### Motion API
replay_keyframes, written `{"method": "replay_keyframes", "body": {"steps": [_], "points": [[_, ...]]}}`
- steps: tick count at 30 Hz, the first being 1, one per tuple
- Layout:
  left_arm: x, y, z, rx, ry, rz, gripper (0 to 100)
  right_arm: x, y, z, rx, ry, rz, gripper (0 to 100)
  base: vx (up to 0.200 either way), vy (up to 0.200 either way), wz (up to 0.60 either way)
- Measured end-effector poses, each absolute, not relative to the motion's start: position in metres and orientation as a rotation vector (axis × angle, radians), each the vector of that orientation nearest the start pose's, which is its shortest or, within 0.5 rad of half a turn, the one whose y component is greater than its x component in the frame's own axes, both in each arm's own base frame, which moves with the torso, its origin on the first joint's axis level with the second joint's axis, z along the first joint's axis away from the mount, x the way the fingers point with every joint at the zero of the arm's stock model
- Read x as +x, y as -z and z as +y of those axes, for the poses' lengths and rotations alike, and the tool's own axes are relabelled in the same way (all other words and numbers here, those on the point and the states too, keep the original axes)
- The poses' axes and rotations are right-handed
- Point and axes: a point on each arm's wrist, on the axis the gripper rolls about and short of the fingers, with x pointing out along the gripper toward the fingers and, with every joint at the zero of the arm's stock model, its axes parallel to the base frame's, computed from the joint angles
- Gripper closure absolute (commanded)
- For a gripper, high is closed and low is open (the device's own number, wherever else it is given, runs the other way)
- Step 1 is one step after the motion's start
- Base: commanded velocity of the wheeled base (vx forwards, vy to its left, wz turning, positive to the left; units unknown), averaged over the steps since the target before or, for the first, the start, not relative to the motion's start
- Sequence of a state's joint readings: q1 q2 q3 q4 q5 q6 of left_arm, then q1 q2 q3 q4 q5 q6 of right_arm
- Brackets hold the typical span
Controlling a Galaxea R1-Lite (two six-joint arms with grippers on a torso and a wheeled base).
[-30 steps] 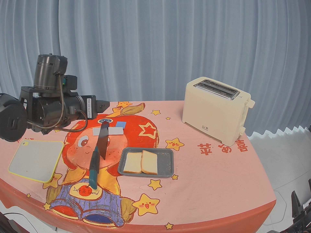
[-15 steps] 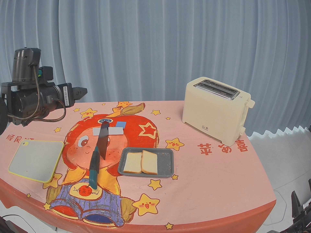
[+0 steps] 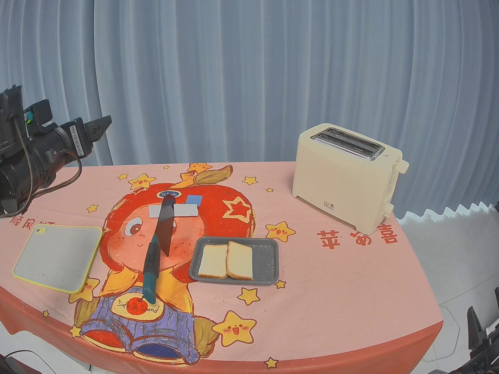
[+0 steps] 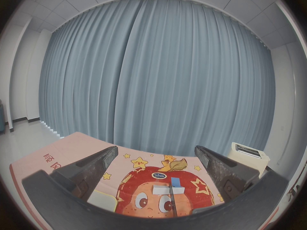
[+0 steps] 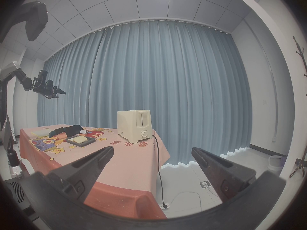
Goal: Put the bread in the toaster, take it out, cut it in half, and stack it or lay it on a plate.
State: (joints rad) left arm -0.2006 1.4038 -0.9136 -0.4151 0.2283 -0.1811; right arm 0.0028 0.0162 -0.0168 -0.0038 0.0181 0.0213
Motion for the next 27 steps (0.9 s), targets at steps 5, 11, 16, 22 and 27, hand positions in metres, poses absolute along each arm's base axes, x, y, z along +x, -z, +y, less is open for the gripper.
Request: {"method": "replay_keyframes", "body": {"steps": [5, 11, 16, 22, 27], "points": [[0.229, -0.259, -0.032, -0.134, -0.069, 0.019, 0, -0.023, -0.081, 0.0, 0.021, -0.021, -0.005, 0, 0.0, 0.0, 0.0], [0.215, -0.255, -0.023, -0.099, -0.1, -0.014, 0, -0.023, -0.081, 0.0, 0.021, -0.021, -0.006, 0, 0.0, 0.0, 0.0], [0.203, -0.253, -0.021, -0.099, -0.104, -0.019, 0, -0.023, -0.081, 0.0, 0.021, -0.021, -0.006, 0, 0.0, 0.0, 0.0], [0.188, -0.244, -0.019, -0.095, -0.106, -0.007, 0, -0.023, -0.081, 0.0, 0.021, -0.02, -0.005, 0, 0.0, 0.0, 0.0], [0.176, -0.237, -0.017, -0.092, -0.106, 0.002, 0, -0.023, -0.081, 0.0, 0.021, -0.02, -0.005, 0, 0.0, 0.0, 0.0]]}}
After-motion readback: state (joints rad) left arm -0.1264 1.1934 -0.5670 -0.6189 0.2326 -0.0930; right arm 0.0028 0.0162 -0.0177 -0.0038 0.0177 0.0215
